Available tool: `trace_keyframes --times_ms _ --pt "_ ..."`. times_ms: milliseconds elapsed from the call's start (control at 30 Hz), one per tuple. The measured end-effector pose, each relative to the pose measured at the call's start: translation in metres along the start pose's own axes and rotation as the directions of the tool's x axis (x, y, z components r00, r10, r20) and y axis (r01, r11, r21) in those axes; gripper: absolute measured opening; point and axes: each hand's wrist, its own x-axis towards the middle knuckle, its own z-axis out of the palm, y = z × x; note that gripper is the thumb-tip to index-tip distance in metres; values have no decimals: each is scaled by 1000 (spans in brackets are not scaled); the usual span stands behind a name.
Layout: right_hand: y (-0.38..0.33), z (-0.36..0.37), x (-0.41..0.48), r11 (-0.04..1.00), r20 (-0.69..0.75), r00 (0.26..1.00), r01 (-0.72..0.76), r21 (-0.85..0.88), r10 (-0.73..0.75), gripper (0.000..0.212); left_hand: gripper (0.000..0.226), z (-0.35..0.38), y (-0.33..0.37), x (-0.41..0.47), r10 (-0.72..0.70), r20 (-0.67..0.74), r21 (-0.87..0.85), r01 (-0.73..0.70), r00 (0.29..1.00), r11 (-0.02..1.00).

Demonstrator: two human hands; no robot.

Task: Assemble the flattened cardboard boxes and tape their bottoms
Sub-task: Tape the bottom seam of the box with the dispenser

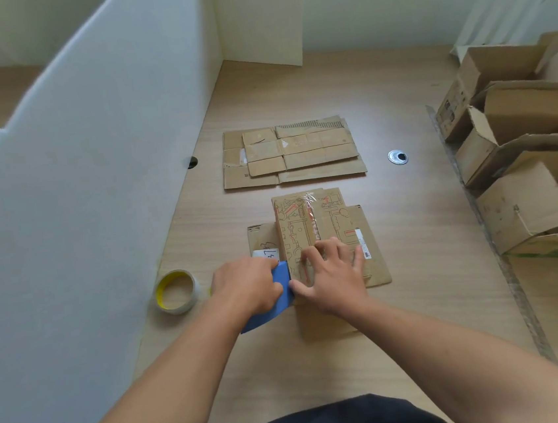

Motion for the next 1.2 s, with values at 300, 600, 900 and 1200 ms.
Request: trace_keyframes --times_ms 300,600,900,1200 --pt "-3 -7 3 999 44 999 -28 -23 29 63 12 -8 11 -7 -4 -32 30 5 999 1000" --pt "9 -15 -13 999 89 996 -11 -41 14 78 52 41 -3 -12 -3 -94 -60 -2 996 998" --pt "47 -32 -30 977 266 953 184 -111 -149 88 55 51 -47 -26 -179 -93 -355 135 979 925" --pt "63 -46 -28 989 179 984 37 -146 -11 100 54 37 -42 -27 -200 -144 -465 112 969 878"
